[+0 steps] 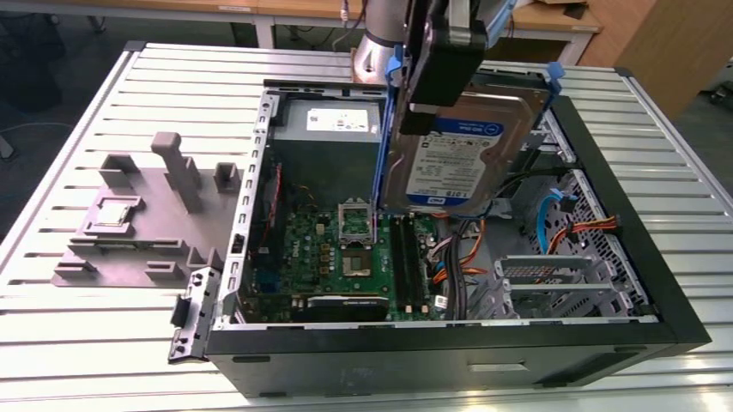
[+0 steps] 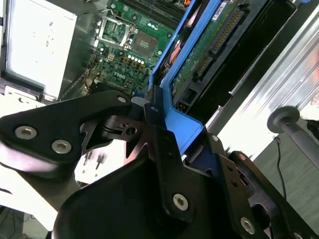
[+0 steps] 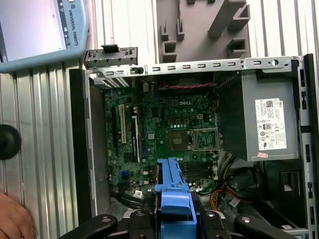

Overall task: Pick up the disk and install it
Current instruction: 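Insert the disk into the insertion slot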

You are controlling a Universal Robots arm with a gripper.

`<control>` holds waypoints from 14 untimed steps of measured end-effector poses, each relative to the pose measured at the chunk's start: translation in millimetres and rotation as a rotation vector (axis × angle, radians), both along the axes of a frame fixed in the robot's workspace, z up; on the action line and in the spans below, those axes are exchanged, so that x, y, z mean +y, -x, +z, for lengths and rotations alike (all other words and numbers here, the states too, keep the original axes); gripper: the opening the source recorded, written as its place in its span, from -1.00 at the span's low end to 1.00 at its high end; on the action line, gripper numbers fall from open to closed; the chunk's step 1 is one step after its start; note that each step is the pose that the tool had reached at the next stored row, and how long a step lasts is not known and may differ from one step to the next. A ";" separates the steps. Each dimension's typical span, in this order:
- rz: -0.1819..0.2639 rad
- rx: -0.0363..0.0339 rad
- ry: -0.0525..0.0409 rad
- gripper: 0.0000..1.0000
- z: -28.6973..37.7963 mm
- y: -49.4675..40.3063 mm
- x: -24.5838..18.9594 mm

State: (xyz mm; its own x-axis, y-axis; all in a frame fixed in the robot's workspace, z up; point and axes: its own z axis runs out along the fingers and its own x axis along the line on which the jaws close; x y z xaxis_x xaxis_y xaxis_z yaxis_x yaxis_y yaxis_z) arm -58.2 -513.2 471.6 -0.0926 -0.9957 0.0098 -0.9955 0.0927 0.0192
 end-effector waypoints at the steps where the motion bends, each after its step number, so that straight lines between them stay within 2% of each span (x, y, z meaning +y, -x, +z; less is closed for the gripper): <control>1: 0.000 0.0000 0.0004 -0.26 -0.1 -1.3 -0.4; 5: 0.000 0.0001 0.0015 -0.26 -0.5 -5.7 -2.4; 14: 0.003 0.0000 0.0018 -0.26 -2.6 -11.9 -10.9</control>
